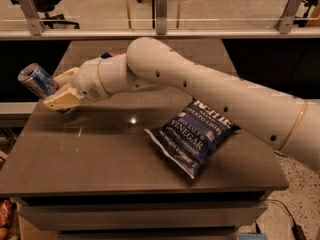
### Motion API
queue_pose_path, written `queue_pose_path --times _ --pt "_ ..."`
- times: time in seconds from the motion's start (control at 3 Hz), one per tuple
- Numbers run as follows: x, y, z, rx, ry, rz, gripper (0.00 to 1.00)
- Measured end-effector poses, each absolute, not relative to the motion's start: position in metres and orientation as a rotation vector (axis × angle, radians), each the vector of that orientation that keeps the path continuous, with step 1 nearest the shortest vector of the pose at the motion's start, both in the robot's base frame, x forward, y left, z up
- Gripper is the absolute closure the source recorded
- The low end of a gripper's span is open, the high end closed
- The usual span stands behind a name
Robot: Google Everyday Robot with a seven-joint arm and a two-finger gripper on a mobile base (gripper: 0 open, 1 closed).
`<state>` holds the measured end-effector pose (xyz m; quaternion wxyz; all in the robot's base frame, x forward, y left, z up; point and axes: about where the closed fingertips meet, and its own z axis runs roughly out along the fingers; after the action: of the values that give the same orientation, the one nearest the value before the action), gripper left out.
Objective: Place redbull can upright
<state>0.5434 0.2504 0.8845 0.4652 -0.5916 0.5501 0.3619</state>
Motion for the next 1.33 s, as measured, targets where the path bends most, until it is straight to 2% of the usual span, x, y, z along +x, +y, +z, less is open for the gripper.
queue_pose_path --times 1.33 --pt "0.5465 0.2555 0.8768 -1.36 1.316 0.956 1.0"
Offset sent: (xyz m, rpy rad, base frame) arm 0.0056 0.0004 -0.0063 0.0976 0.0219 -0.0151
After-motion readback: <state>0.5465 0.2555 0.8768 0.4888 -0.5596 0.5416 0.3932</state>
